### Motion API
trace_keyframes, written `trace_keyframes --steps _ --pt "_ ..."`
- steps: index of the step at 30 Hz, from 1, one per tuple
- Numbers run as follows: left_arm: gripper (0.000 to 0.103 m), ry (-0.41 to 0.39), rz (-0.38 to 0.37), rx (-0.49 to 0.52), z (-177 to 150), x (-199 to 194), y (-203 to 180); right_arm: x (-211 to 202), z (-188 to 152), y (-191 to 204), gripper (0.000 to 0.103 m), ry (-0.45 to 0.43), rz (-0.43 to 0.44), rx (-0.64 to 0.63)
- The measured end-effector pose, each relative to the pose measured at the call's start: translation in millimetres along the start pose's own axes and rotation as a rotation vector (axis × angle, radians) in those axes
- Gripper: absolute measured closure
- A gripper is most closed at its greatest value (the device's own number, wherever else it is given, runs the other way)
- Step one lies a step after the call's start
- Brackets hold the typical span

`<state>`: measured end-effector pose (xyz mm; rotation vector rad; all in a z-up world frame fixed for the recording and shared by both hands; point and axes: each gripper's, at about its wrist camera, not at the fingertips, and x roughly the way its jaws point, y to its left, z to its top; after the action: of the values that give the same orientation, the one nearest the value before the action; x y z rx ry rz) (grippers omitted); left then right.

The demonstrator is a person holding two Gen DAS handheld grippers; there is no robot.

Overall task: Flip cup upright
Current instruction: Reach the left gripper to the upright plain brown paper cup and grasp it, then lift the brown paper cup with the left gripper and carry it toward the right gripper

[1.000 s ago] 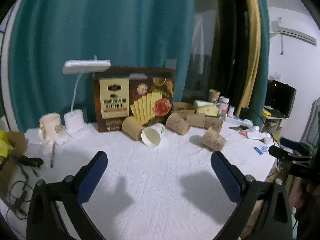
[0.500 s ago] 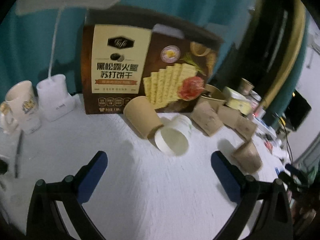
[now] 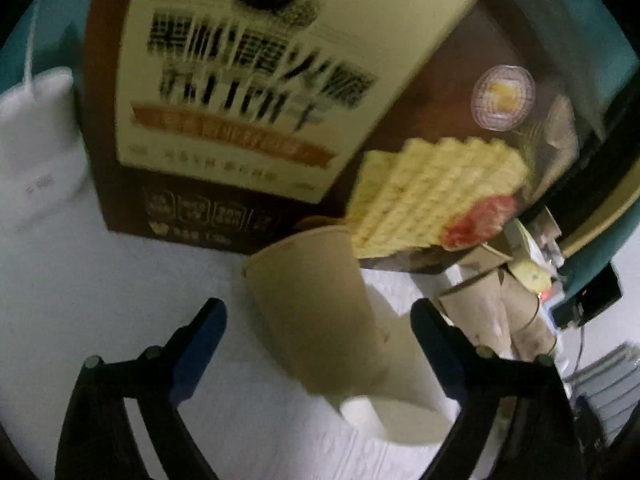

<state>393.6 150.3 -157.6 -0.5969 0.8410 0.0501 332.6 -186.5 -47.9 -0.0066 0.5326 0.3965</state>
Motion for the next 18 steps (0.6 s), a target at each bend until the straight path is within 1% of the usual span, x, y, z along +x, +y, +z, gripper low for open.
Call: trace_keyframes --steps 3,5,6,8,11,14,18 --pt "0.018 0.049 -0.006 -0.022 2 15 5 1 -4 -1 0.017 0.007 0.001 0.002" --pt "0.022 0.065 0.013 -0.022 3 20 5 -1 -6 -4 0.017 0.007 0.000 0.012" --pt "0.023 0.064 0.015 -0.004 3 20 3 -2 -8 -5 0.017 0.007 -0.001 0.017" --pt "0.031 0.073 0.001 0.000 3 19 3 -5 -10 -8 0.017 0.005 -0.004 0.029" --pt "0.033 0.064 0.018 0.014 3 16 -1 -10 -14 -11 0.017 -0.001 -0.006 0.044" --pt "0.034 0.048 0.013 0.007 2 7 -1 -19 -17 -12 0.017 -0.008 -0.006 0.055" --pt "0.034 0.011 -0.014 0.019 -2 -27 -6 -37 -22 -11 0.017 -0.027 -0.007 0.060"
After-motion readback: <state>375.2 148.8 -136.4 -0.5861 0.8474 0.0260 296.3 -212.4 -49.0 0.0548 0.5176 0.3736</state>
